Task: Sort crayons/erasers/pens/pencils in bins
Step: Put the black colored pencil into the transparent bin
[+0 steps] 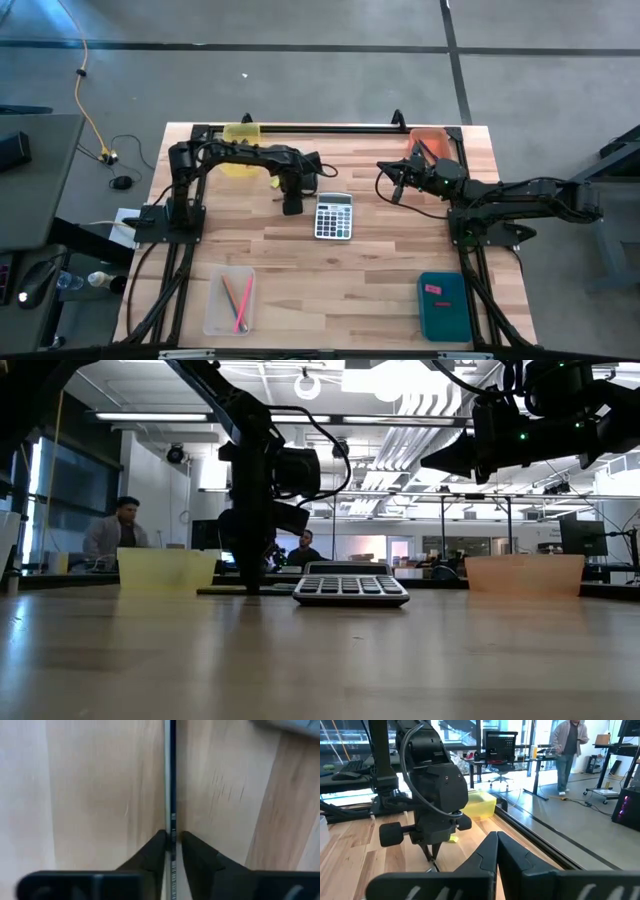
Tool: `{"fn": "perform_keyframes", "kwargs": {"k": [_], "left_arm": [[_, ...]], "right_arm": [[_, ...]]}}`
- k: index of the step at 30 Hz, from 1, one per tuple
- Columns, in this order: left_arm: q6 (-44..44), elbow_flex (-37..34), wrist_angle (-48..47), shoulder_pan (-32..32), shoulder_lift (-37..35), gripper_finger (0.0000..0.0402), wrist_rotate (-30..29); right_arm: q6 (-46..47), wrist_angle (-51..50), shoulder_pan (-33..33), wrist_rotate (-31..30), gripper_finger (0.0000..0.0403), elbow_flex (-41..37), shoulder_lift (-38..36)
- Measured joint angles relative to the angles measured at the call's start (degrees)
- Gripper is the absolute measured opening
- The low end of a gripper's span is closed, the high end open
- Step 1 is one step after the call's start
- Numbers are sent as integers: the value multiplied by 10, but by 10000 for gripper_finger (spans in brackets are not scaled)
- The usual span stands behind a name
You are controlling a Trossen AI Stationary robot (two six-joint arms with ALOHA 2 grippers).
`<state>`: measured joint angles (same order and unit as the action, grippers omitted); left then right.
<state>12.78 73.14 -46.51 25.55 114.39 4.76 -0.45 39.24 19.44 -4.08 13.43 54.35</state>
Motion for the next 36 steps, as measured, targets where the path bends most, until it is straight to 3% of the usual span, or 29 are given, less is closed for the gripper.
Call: {"fn": "perform_keyframes", "kwargs": {"k": [4, 19, 36], "left_arm": [[-2, 0, -13, -1, 0, 9, -2], [-28, -8, -75, -31, -18, 1, -2], [-71, -195, 71, -90, -172, 0, 4]], "right_arm": [[0, 0, 0, 0, 0, 0, 0], [1, 0, 0, 0, 0, 0, 0], [2, 4, 0, 0, 0, 0, 0]]}}
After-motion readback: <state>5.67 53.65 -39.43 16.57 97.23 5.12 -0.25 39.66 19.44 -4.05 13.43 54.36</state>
